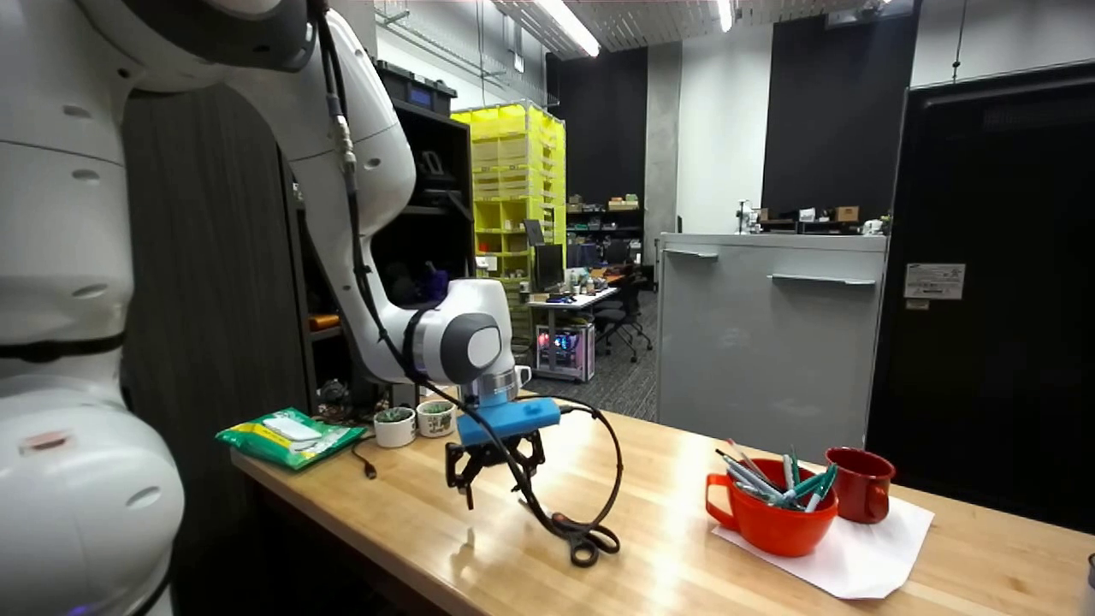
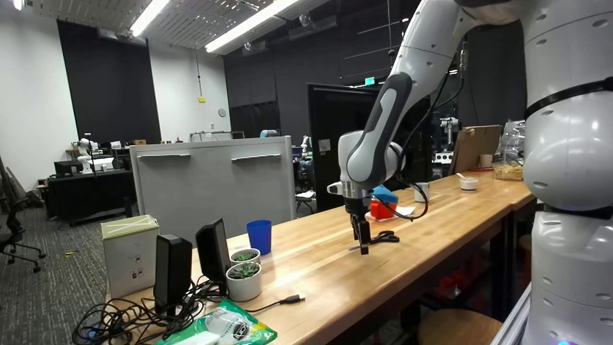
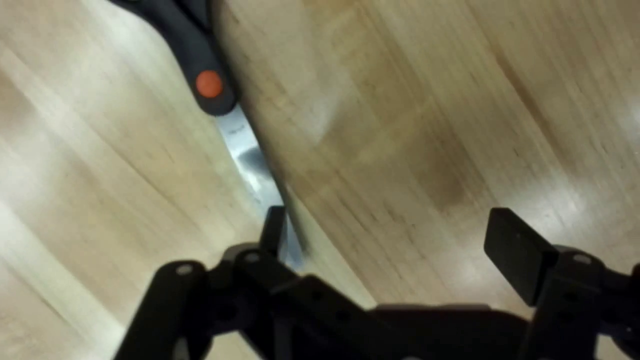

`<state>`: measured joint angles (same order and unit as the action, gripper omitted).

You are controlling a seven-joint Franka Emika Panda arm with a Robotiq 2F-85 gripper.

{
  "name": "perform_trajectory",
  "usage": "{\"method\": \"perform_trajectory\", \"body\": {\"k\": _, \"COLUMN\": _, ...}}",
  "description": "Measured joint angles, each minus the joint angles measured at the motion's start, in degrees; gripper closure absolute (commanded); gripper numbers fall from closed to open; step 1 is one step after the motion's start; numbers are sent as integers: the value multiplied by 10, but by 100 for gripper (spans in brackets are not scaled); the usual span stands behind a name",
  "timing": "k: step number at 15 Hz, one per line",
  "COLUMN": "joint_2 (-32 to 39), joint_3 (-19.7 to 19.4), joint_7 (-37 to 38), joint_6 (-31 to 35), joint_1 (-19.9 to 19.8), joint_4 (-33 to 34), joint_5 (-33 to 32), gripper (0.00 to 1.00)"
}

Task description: Move the black scissors forwards then rotate it clockwise.

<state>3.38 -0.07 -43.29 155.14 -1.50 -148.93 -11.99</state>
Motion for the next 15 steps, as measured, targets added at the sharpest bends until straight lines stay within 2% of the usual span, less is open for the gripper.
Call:
{"method": "perform_trajectory", "body": {"k": 5, "joint_2": -31, "joint_3": -13, "joint_7": 43, "joint_6": 12, "joint_1": -2, "joint_4": -34, "joint_5": 0, "gripper": 0}}
{"method": "perform_trajectory", "body": {"k": 7, "joint_2": -40, "joint_3": -14, "joint_7": 44, "joint_6": 12, "joint_1": -1, "joint_4": -41, "joint_5": 20, "gripper": 0}}
{"method": "perform_trajectory", "body": {"k": 10, "joint_2": -44, "joint_3": -14, "joint_7": 22, "joint_6": 11, "joint_1": -1, "joint_4": -48, "joint_5": 70, "gripper": 0}}
{"method": "perform_trajectory", "body": {"k": 14, "joint_2": -44, "joint_3": -16, "joint_7": -53, "joint_6": 5, "joint_1": -1, "joint_4": -49, "joint_5": 110, "gripper": 0}}
{"method": "perform_trajectory", "body": {"k": 15, "joint_2": -44, "joint_3": -17, "joint_7": -66, "joint_6": 3, "joint_1": -1, "joint_4": -49, "joint_5": 113, "gripper": 18}}
